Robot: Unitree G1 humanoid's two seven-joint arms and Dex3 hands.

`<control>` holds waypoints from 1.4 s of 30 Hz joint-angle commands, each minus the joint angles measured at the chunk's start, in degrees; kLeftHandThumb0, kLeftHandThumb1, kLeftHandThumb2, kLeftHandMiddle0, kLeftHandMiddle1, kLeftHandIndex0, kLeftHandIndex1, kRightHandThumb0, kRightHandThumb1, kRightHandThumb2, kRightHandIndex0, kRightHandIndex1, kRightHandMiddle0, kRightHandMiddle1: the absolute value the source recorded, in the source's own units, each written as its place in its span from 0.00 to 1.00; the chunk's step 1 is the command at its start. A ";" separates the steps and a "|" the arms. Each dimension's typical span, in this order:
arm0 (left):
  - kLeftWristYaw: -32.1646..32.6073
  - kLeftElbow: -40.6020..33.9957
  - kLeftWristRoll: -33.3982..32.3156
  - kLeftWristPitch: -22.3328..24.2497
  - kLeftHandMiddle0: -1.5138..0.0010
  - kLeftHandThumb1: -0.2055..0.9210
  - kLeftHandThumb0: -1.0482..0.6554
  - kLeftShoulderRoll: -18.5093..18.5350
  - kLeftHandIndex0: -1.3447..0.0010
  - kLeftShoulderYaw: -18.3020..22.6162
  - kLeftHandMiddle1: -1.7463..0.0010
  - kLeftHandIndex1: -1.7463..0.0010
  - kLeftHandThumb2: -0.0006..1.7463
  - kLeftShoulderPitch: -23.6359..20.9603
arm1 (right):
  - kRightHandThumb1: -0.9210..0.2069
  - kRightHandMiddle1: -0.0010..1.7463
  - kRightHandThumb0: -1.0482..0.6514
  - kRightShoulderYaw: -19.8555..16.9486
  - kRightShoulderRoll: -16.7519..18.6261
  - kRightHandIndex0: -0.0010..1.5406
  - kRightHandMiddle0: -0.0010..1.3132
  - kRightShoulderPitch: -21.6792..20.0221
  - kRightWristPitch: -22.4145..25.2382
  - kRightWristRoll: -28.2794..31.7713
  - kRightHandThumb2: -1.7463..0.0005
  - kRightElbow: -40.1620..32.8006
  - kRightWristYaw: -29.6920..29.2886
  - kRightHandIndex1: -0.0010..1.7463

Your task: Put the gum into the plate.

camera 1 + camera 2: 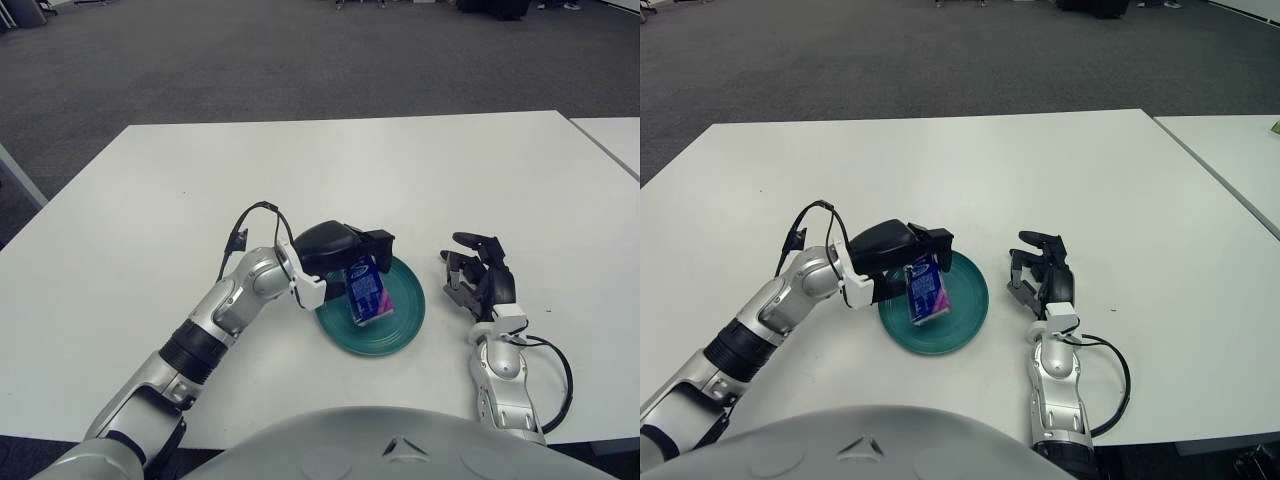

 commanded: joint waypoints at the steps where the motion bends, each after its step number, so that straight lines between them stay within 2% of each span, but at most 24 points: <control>1: -0.36 -0.24 1.96 -0.42 0.49 0.27 0.61 0.67 0.59 -0.60 0.02 0.00 0.89 -1.63 | 0.14 0.69 0.37 0.60 0.99 0.32 0.16 2.76 3.60 -0.27 0.53 4.05 -0.10 0.47; 15: 5.01 1.49 9.30 -4.03 0.41 0.19 0.61 0.20 0.53 -1.97 0.08 0.00 0.93 -1.79 | 0.14 0.69 0.37 0.92 1.02 0.31 0.17 2.69 4.04 -0.45 0.53 4.13 -0.64 0.47; 20: 6.09 1.93 9.36 -4.12 0.40 0.17 0.61 -0.50 0.52 -1.73 0.11 0.00 0.93 -1.67 | 0.13 0.69 0.37 0.99 0.98 0.31 0.17 2.62 3.90 -0.65 0.53 4.30 -0.68 0.46; 22: 7.10 2.64 8.94 -4.81 0.44 0.22 0.61 -0.67 0.56 -1.41 0.04 0.00 0.92 -1.77 | 0.13 0.69 0.37 1.00 0.98 0.31 0.16 2.57 3.79 -0.68 0.53 4.42 -0.66 0.46; 24: 8.60 3.45 9.24 -5.96 0.51 0.34 0.61 -0.47 0.62 -1.21 0.02 0.04 0.83 -2.03 | 0.13 0.69 0.37 0.97 0.97 0.31 0.16 2.51 3.70 -0.58 0.53 4.59 -0.59 0.46; 25: 9.35 3.79 9.58 -6.48 0.60 0.50 0.61 -0.33 0.71 -1.15 0.02 0.03 0.71 -2.15 | 0.13 0.69 0.37 0.95 0.96 0.31 0.16 2.48 3.67 -0.52 0.53 4.66 -0.55 0.46; 26: 10.20 4.07 10.19 -6.95 0.63 0.56 0.61 -0.15 0.75 -1.14 0.02 0.04 0.66 -2.23 | 0.13 0.69 0.37 0.91 0.97 0.31 0.16 2.44 3.66 -0.43 0.53 4.75 -0.53 0.46; 27: 10.81 4.29 10.62 -7.28 0.69 0.72 0.61 -0.04 0.82 -1.14 0.04 0.03 0.53 -2.30 | 0.13 0.69 0.37 0.89 0.98 0.31 0.16 2.41 3.66 -0.38 0.53 4.80 -0.51 0.46; 28: 11.61 4.45 11.31 -7.55 0.73 0.82 0.61 0.07 0.87 -1.14 0.05 0.03 0.44 -2.33 | 0.13 0.69 0.37 0.84 1.02 0.31 0.16 2.36 3.66 -0.29 0.54 4.88 -0.52 0.46; 29: 12.23 4.60 11.81 -7.76 0.76 0.84 0.54 0.15 0.89 -1.14 0.12 0.08 0.41 -2.35 | 0.13 0.69 0.37 0.81 1.05 0.31 0.17 2.33 3.66 -0.24 0.54 4.94 -0.53 0.46; 31: 13.70 5.02 12.47 -8.24 0.82 0.89 0.33 0.12 0.96 -1.05 0.34 0.25 0.35 -2.32 | 0.13 0.70 0.37 0.73 1.10 0.31 0.17 2.23 3.48 -0.15 0.54 5.18 -0.60 0.47; 32: 14.33 5.39 12.39 -8.54 0.83 0.90 0.30 0.04 0.96 -0.94 0.38 0.28 0.34 -2.33 | 0.12 0.70 0.37 0.70 1.09 0.31 0.17 2.08 3.27 -0.11 0.54 5.41 -0.59 0.47; 33: 14.78 5.70 12.13 -8.86 0.87 0.93 0.24 0.00 0.98 -0.83 0.47 0.37 0.29 -2.30 | 0.12 0.70 0.37 0.68 1.05 0.30 0.17 1.93 2.93 -0.04 0.54 5.71 -0.50 0.47; 34: 15.07 5.93 11.94 -9.07 0.91 0.96 0.18 -0.01 0.99 -0.79 0.58 0.47 0.25 -2.31 | 0.08 0.81 0.39 0.67 1.01 0.30 0.16 1.83 2.67 0.01 0.60 5.92 -0.43 0.47; 36: 15.31 6.17 11.55 -9.36 0.92 0.98 0.13 0.02 0.99 -0.75 0.69 0.56 0.22 -2.30 | 0.04 0.90 0.40 0.65 0.99 0.30 0.15 1.72 2.22 0.13 0.65 6.24 -0.32 0.47; 39: 15.18 6.44 10.49 -9.80 0.95 0.99 0.06 0.08 1.00 -0.63 0.85 0.74 0.20 -2.21 | 0.01 0.96 0.41 0.59 1.03 0.30 0.16 1.61 1.54 0.39 0.69 6.61 -0.15 0.47; 40: 15.13 6.53 10.20 -9.93 0.96 1.00 0.04 0.09 1.00 -0.58 0.89 0.80 0.20 -2.19 | 0.01 0.96 0.41 0.57 1.04 0.30 0.17 1.58 1.39 0.44 0.71 6.69 -0.11 0.48; 42: 14.69 7.04 9.17 -10.18 0.97 1.00 0.02 0.07 1.00 -0.43 0.92 0.85 0.20 -2.29 | 0.00 0.97 0.41 0.53 1.08 0.30 0.17 1.33 1.04 0.48 0.72 7.07 -0.11 0.48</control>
